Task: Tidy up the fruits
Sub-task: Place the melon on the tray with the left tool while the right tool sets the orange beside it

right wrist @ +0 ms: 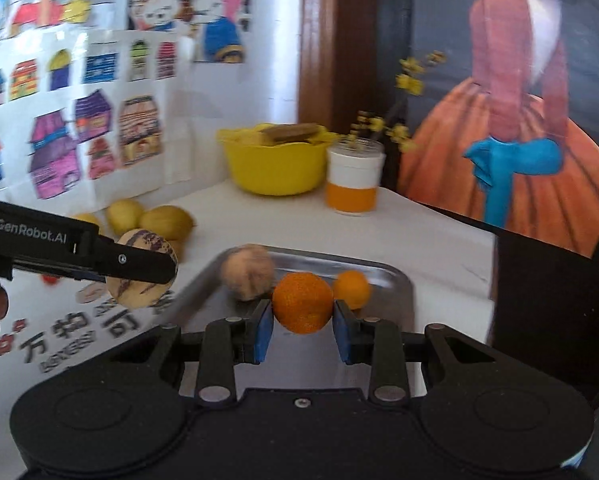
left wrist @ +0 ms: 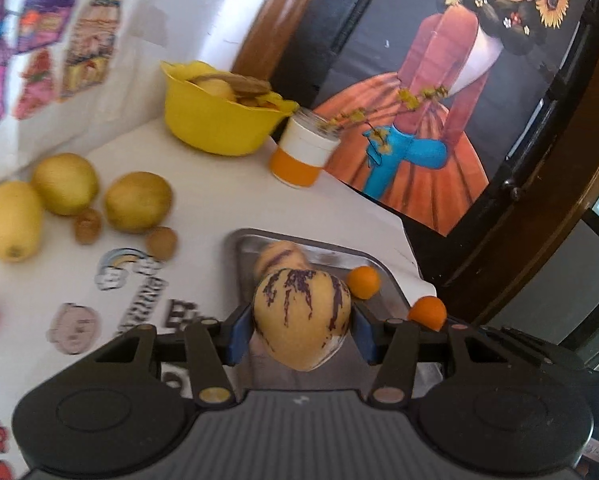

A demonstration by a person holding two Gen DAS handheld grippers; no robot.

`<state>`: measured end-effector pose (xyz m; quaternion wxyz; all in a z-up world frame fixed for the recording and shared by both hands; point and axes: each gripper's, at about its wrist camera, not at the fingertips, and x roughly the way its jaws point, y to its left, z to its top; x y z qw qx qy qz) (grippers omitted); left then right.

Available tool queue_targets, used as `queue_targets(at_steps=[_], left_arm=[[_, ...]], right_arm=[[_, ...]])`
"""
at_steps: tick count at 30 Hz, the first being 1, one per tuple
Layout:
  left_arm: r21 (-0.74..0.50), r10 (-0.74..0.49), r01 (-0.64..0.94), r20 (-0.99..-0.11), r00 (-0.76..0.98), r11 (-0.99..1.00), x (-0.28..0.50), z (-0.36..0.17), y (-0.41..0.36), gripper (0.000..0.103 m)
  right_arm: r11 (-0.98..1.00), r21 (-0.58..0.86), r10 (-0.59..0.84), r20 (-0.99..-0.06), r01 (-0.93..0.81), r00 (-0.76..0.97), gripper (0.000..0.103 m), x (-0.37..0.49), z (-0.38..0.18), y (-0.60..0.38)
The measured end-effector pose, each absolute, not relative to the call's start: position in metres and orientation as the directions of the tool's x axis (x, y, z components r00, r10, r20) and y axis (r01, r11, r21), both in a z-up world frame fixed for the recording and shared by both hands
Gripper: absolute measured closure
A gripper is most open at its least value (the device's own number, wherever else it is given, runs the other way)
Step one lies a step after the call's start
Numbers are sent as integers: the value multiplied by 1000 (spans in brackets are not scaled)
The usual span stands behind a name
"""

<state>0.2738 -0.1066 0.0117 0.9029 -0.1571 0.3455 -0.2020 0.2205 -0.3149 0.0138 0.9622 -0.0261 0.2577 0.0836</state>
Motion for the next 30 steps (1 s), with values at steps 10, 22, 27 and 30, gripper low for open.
queue_targets(at_steps=[10, 22, 27, 30], left_arm=[[-337, -413, 247, -627, 661, 908, 288, -9, -144, 47], [-275, -360, 236, -644, 675, 932, 295, -21, -153, 47], [-276, -361, 236, -638, 681, 932, 294, -21, -153, 46], [-301, -370, 223, -644, 670, 927, 293, -19, -149, 37]], right_arm=[[985, -18, 133, -566, -173, 814, 69, 256, -13, -337], [984, -10, 133, -616, -176, 776, 69, 278, -19, -346], [982, -20, 131, -632, -186, 764, 68, 281, -21, -345], [981, -26, 131, -635, -190, 761, 68, 281, -21, -344]])
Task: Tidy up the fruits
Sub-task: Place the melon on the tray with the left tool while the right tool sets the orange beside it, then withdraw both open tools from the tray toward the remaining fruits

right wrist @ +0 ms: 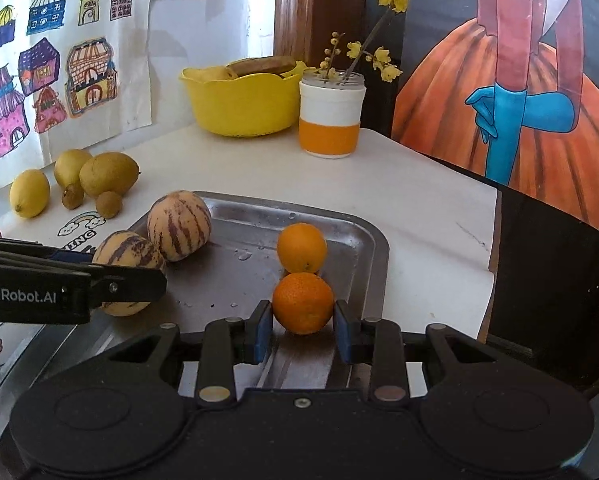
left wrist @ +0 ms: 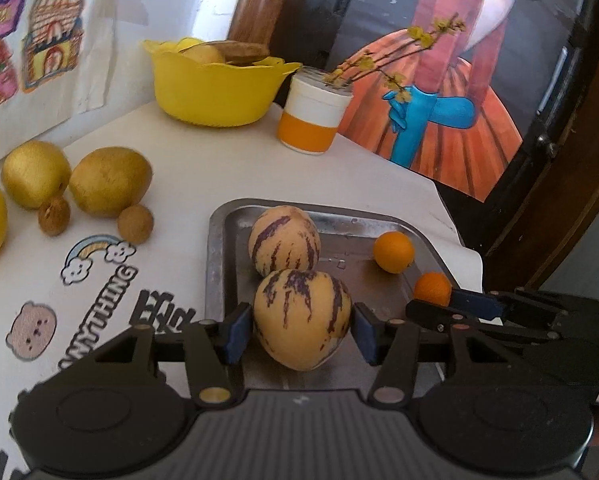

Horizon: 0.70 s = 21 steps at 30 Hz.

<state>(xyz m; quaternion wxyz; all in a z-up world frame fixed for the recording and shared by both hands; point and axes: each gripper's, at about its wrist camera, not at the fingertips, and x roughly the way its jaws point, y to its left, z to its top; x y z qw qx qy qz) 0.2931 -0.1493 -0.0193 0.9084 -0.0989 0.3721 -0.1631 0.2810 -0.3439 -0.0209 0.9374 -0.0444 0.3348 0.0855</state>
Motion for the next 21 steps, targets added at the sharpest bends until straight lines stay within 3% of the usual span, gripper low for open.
queue_targets(at_steps=[2, 5, 11, 14, 21], left_arm=[[-340, -401, 227, -636, 659, 913, 291, -16, -145, 24], [-364, -417, 227, -618, 666, 903, 282, -7, -142, 16], [-399, -440, 238, -556, 705, 885, 256, 18, -129, 2], [-377, -412, 229, -531, 741, 898, 239, 33, -122, 0], [-277, -300, 177, -505, 810, 944, 196, 53, -96, 0]], right_arm=[[983, -21, 128, -623, -180, 772, 62, 277, -19, -346], [986, 13, 139, -591, -163, 794, 46, 265, -12, -349], [992, -8, 105, -484, -124, 869, 16, 224, 10, -348], [995, -12, 86, -436, -102, 896, 1, 204, 20, -347], [995, -14, 83, -385, -96, 919, 1, 161, 38, -338]])
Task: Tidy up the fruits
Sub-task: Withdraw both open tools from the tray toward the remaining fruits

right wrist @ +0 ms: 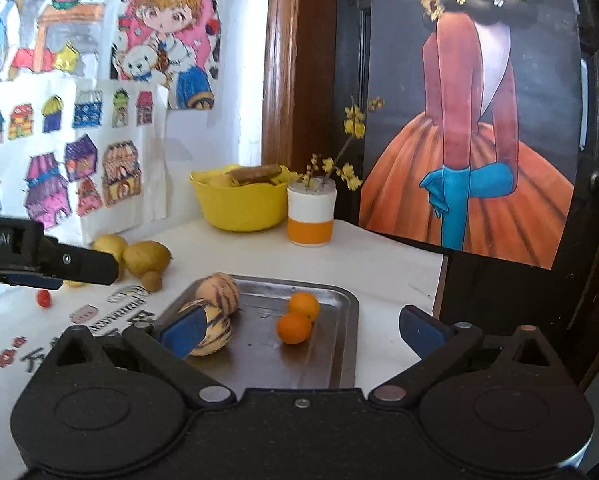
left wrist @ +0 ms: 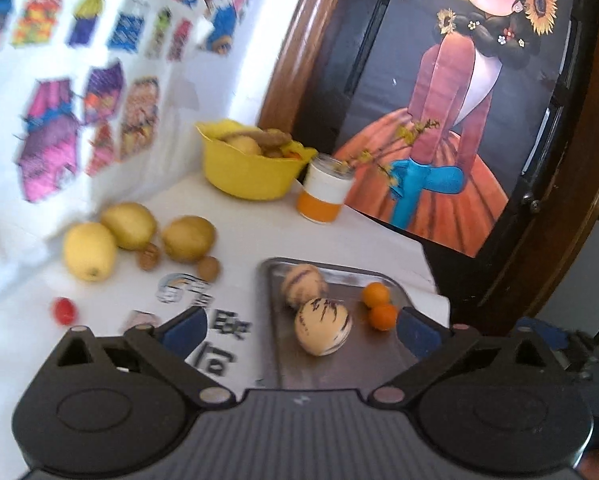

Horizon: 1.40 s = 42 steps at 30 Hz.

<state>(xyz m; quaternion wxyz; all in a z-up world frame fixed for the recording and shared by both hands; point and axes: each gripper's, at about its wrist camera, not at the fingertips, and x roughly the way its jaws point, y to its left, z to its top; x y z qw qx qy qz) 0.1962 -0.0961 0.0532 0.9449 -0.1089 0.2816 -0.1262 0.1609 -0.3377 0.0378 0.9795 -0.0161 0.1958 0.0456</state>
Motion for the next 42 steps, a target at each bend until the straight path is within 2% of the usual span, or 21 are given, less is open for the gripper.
queue_targets(at_steps=[7, 20, 29, 36, 42], left_arm=[[-218, -226, 127, -521, 823, 968, 159, 57, -61, 0], [-184, -127, 15, -616, 777, 983, 109, 21, 22, 0], [-107, -75, 3, -676, 733, 994, 95, 6, 53, 0], [-91, -57, -5, -663, 746, 996, 99, 12, 71, 0], [-81, -72, 27, -629, 774, 996, 116, 18, 66, 0]], right_arm=[[993, 18, 118, -382, -121, 916, 1, 119, 47, -319], [979, 30, 189, -520, -203, 833, 1, 78, 21, -273], [952, 59, 273, -599, -299, 753, 1, 70, 4, -230], [906, 46, 358, -615, -422, 703, 1, 89, 11, -193], [862, 22, 427, -568, -506, 703, 1, 120, 56, -174]])
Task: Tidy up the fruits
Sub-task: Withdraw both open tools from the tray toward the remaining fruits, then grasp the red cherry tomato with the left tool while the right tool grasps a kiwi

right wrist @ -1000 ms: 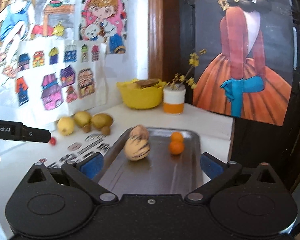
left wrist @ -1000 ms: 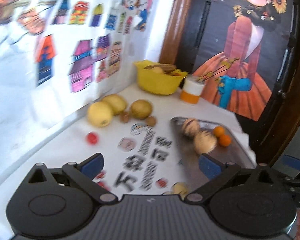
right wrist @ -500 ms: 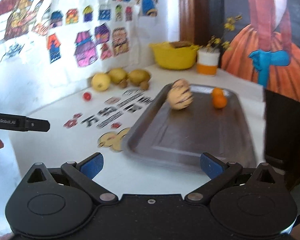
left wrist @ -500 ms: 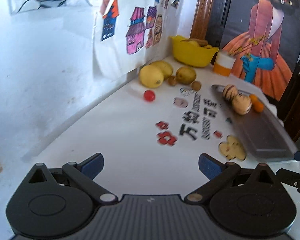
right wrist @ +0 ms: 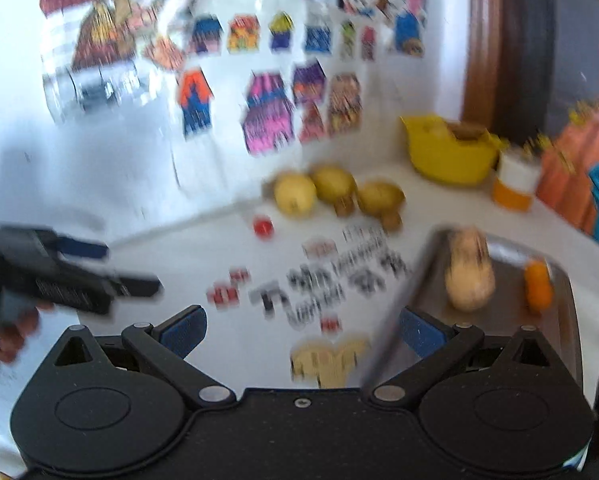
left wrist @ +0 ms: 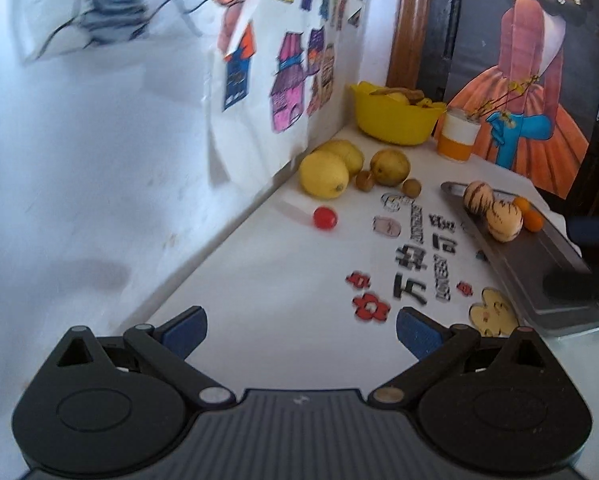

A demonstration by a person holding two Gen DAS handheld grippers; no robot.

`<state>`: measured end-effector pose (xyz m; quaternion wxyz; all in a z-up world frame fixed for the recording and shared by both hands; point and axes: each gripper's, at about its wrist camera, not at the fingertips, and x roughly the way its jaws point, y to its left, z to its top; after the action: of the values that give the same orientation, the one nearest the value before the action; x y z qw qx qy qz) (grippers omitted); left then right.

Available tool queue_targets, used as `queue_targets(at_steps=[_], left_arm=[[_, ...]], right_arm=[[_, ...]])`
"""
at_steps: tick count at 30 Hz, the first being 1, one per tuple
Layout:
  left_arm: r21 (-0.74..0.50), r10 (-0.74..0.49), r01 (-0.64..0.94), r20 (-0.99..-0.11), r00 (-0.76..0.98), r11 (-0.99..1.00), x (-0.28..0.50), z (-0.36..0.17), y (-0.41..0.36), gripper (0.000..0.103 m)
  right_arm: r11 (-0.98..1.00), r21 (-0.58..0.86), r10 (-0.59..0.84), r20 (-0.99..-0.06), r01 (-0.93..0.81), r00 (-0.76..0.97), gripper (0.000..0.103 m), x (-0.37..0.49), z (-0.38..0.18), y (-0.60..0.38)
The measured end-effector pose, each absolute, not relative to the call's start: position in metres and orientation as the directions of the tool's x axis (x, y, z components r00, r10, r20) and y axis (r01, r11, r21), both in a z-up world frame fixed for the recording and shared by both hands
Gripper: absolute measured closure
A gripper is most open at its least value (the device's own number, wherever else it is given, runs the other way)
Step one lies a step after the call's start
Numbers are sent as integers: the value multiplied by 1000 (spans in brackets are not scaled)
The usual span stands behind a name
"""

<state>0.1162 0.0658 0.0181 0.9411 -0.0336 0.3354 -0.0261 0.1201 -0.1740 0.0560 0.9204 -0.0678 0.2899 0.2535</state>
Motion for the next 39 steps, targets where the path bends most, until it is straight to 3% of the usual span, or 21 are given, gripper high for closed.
queue_targets(at_steps=[7, 13, 16, 18, 25, 33, 37, 39], left_arm=[[-78, -77, 39, -579, 812, 996, 159, 16, 45, 0], [-92, -93, 47, -590, 802, 995, 205, 5, 35, 0], [-101, -81, 25, -603, 793, 995, 223, -1, 33, 2], [-102, -74, 15, -611, 788, 995, 234, -4, 32, 4], [-146, -81, -17, -638, 766, 989, 256, -15, 37, 21], [-116, -54, -25, -632, 773, 993, 260, -18, 33, 37], [-124, -52, -34, -629, 776, 992, 260, -18, 31, 50], [-133, -58, -34, -630, 775, 990, 261, -19, 30, 57]], right_arm=[[813, 81, 534, -498, -576, 683, 1, 183, 98, -165], [811, 142, 547, -528, -568, 649, 1, 256, 86, -163], [835, 106, 498, -561, -539, 661, 6, 286, 65, -161], [849, 88, 469, -580, -521, 666, 14, 302, 50, -161], [888, 20, 355, -663, -459, 659, 31, 346, 7, -152], [897, 32, 336, -695, -440, 635, 52, 368, -7, -146], [903, 33, 328, -696, -428, 639, 56, 370, -10, -144], [904, 39, 330, -696, -426, 637, 67, 370, -11, -144]])
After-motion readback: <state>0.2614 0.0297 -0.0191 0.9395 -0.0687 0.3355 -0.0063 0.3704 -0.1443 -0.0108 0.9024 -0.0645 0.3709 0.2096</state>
